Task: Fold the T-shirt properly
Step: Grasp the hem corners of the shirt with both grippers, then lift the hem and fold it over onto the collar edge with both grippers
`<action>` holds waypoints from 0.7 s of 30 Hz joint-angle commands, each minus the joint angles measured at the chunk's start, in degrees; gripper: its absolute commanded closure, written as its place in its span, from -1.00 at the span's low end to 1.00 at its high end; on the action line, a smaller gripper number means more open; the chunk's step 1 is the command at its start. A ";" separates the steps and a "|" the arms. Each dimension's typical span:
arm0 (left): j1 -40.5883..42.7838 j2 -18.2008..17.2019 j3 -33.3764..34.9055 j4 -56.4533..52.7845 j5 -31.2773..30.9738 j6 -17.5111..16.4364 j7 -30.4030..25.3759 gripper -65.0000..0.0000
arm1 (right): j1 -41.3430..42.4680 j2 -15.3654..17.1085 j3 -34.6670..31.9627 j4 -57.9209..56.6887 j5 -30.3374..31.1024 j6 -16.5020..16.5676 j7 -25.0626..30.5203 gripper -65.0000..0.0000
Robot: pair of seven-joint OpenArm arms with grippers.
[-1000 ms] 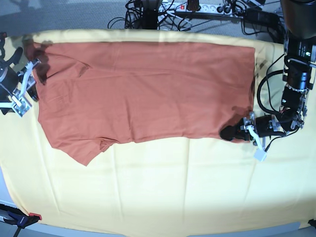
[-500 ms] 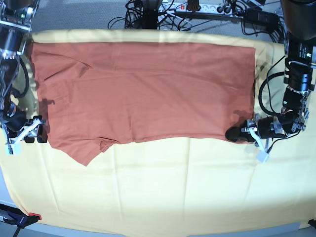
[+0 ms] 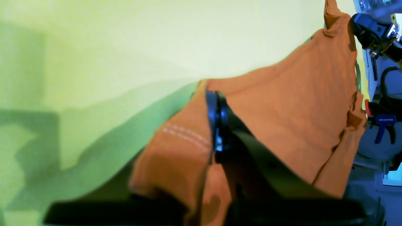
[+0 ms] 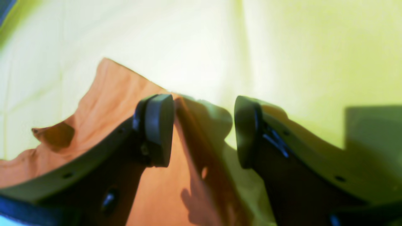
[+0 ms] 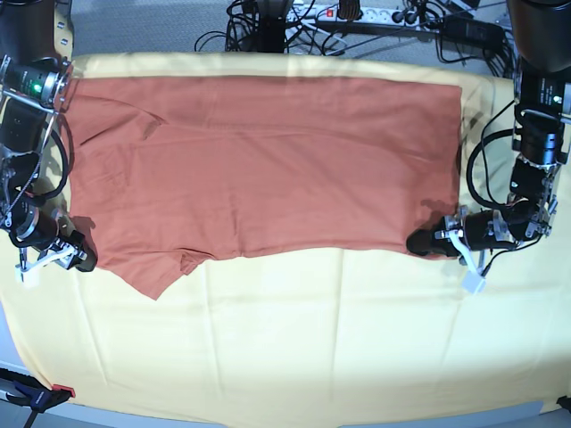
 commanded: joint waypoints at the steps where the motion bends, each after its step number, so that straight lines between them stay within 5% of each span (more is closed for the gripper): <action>1: -1.62 -0.81 -0.48 0.57 -1.09 -0.34 -0.66 1.00 | 1.64 0.24 0.20 0.90 1.07 1.14 -1.11 -0.04; 8: -1.62 -0.85 -0.48 0.57 -1.11 -0.34 -0.68 1.00 | 1.70 -1.84 0.20 0.90 3.13 3.45 -2.19 0.01; 15: -1.95 -0.81 -0.48 0.57 1.55 -0.34 -5.11 1.00 | 2.45 -1.79 0.20 0.90 -2.08 2.95 5.03 1.00; 21: -2.23 -0.81 -0.48 0.57 8.07 -0.34 -11.17 1.00 | 3.69 -1.86 0.20 0.90 -7.04 -0.04 9.31 1.00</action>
